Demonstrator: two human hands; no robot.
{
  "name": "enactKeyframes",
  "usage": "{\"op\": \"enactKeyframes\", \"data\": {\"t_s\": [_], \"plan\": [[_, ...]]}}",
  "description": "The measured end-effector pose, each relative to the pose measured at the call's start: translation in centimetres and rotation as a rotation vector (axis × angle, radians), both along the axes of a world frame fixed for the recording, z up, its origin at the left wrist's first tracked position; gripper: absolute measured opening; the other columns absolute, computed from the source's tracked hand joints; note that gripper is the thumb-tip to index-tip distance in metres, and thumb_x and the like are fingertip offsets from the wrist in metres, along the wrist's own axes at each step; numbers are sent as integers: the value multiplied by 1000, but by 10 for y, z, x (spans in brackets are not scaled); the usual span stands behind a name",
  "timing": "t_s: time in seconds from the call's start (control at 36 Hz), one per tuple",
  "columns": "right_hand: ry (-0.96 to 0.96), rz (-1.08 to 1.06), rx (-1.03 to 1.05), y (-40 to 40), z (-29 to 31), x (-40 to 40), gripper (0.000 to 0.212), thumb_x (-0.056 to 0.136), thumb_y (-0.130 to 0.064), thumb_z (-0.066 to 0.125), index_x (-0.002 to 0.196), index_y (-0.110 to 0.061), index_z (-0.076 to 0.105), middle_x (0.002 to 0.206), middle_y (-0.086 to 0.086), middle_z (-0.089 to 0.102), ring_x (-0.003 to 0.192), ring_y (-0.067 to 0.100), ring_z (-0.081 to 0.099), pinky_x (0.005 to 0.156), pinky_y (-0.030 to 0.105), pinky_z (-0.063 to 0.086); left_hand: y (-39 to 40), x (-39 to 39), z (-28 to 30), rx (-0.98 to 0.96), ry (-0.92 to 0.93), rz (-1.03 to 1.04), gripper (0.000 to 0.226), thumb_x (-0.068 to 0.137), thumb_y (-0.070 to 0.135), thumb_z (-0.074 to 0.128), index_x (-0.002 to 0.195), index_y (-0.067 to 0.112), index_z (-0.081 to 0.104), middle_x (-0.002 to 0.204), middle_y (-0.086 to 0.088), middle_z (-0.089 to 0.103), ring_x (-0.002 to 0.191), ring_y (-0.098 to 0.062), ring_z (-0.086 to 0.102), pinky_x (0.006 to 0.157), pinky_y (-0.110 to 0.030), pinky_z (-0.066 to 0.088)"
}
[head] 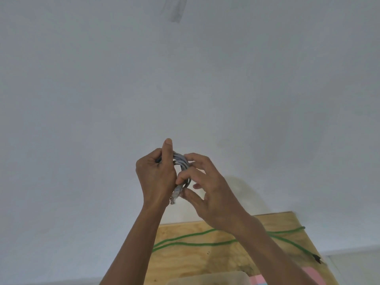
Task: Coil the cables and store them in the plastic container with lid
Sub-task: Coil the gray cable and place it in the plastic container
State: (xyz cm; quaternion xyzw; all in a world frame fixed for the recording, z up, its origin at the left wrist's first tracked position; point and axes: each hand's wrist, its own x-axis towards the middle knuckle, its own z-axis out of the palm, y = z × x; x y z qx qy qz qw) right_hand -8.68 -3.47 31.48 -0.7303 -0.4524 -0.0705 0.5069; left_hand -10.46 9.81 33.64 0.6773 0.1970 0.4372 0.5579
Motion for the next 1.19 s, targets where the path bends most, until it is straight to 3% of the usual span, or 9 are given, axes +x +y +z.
{"op": "enactKeyframes", "data": {"t_s": [0.14,0.31,0.39,0.53,0.67,0.83,0.94,1.06,1.19], "plan": [[31,-127,331,3,-4,-6,7,95,-16,65,102,-16,64,110,-7,63,100,17,65,78,31,57,2,0,2,-52,0,44,67,98,41,63,55,-5,41,50,-5,26,48,-16,26,50,-27,33],[960,-6,855,13,-1,-9,12,95,-7,61,106,-10,62,83,12,71,69,21,66,71,33,56,-4,0,7,-80,-18,51,69,96,42,66,52,-1,35,49,-4,26,47,-15,28,50,-22,37],[1248,23,946,17,-7,-8,30,95,-5,62,120,-17,52,81,14,71,68,20,64,66,31,56,-7,0,6,-50,-12,35,73,95,46,65,58,-12,43,52,-22,31,49,-19,32,53,-30,38],[949,-199,737,24,-20,-11,10,97,-20,63,96,-20,72,98,5,68,85,17,65,68,27,55,-10,-1,6,-60,21,52,74,95,50,63,68,-18,53,60,-36,46,52,-22,39,52,-28,39],[628,-411,579,30,-28,-13,23,101,-30,53,108,-26,74,114,-2,64,100,9,68,78,27,60,-15,-1,5,-124,48,48,71,96,50,61,71,-17,57,59,-30,45,55,-22,41,56,-31,41],[294,-390,456,29,-41,-18,30,102,-28,49,123,-19,68,112,-6,64,102,16,68,83,33,59,-15,-1,11,-179,23,60,72,96,48,62,65,-15,48,55,-11,34,52,-20,31,55,-32,37],[442,-339,461,28,-38,-15,22,102,-20,55,112,-27,73,100,-4,75,93,18,73,84,38,61,-13,-2,11,-136,44,43,74,96,50,60,62,-13,41,56,-13,31,54,-22,35,58,-34,40],[762,-145,567,27,-21,-15,24,102,-6,52,110,-11,75,96,6,78,92,19,75,85,31,60,-17,-5,7,-99,79,27,72,99,51,56,56,-5,37,54,-12,33,52,-20,37,56,-32,37],[946,14,643,23,-8,-9,24,102,-8,51,104,-6,75,96,11,76,88,18,71,83,29,58,-23,-7,9,5,67,57,69,101,52,50,57,2,32,50,-3,28,49,-14,28,50,-25,30]]}}
